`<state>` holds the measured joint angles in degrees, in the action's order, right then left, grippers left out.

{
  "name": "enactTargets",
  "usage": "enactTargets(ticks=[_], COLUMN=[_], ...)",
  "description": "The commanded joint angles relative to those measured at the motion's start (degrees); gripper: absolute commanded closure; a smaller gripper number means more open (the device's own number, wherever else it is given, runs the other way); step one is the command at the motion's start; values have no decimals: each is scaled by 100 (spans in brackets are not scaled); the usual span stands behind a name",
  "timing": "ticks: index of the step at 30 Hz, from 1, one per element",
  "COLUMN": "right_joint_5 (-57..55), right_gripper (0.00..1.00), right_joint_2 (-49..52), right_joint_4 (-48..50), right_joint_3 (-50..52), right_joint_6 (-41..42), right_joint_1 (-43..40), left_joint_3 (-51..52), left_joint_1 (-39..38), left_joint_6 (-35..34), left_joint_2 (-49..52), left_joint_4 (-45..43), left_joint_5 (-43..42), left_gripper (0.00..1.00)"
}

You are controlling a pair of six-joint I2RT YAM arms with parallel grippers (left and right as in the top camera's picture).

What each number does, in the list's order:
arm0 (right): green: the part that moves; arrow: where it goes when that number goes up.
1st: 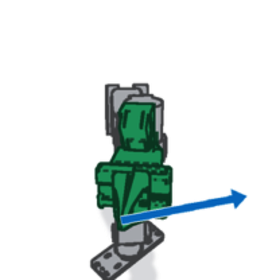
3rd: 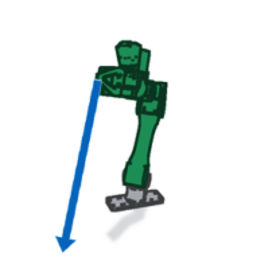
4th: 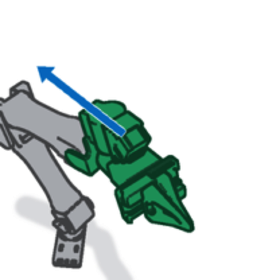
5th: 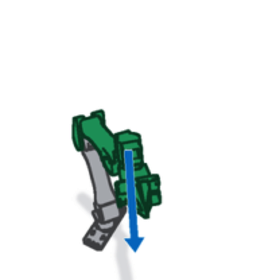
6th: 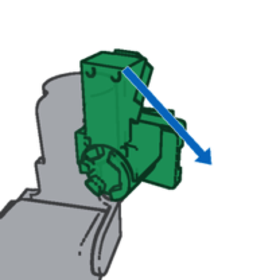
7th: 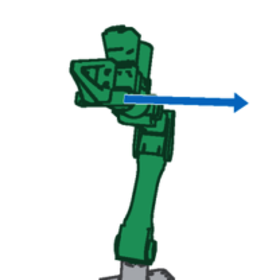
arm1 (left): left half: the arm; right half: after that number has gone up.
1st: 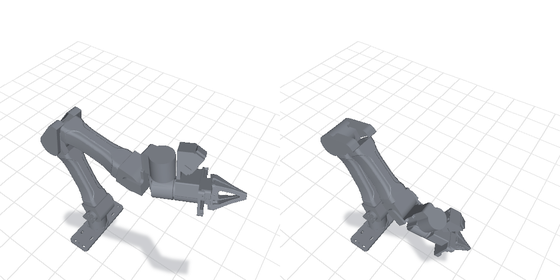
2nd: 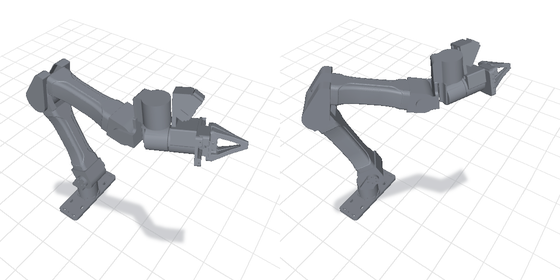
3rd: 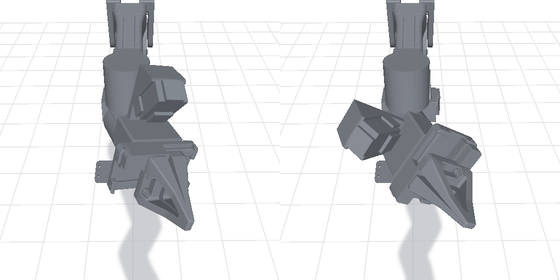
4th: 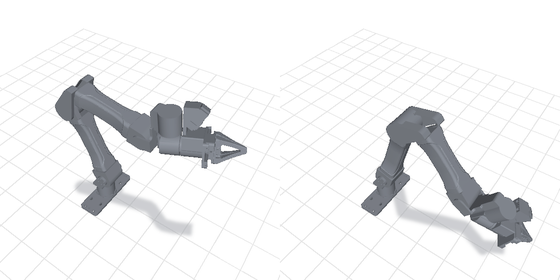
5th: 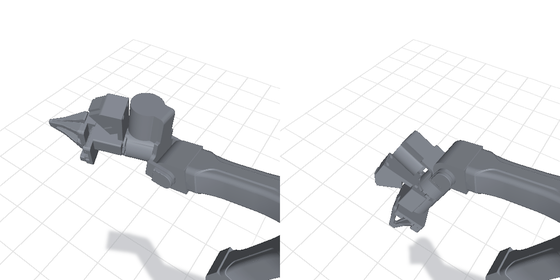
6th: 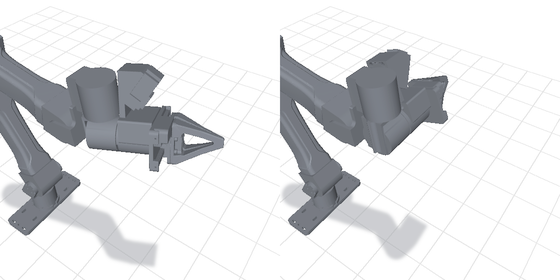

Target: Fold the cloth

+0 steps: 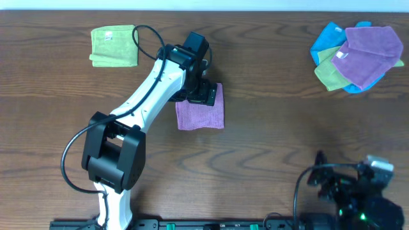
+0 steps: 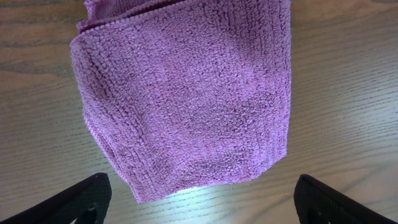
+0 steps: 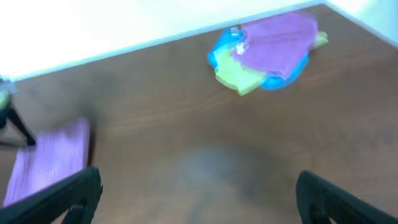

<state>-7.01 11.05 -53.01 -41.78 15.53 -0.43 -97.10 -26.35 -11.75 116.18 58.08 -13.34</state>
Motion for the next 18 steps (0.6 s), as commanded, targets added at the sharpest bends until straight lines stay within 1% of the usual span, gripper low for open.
enactTargets(ticks=[1, 7, 9, 11, 16, 18], right_joint_5=[-72, -72, -72, -70, -70, -70], right_gripper=[1, 1, 1, 1, 1, 1], right_joint_2=[-31, -304, -608, -999, -1043, -1047], right_joint_4=[404, 1115, 1384, 1386, 1711, 1703], right_joint_3=[466, 1648, 2098, 2430, 2846, 2885], right_joint_6=[72, 72, 72, 72, 72, 72], right_joint_1=[-46, -13, 33, 111, 446, 643], left_joint_3=[-63, -63, -63, -63, -63, -63], left_joint_1=[7, 7, 7, 7, 7, 7], left_joint_6=[13, 13, 13, -7, -11, -37], left_joint_2=[-28, -28, -28, -28, -28, -28], left_joint_4=[17, 20, 17, 20, 22, 33], left_joint_5=[-24, -22, -22, -24, -24, -24], left_gripper=[5, 5, 5, 5, 5, 5])
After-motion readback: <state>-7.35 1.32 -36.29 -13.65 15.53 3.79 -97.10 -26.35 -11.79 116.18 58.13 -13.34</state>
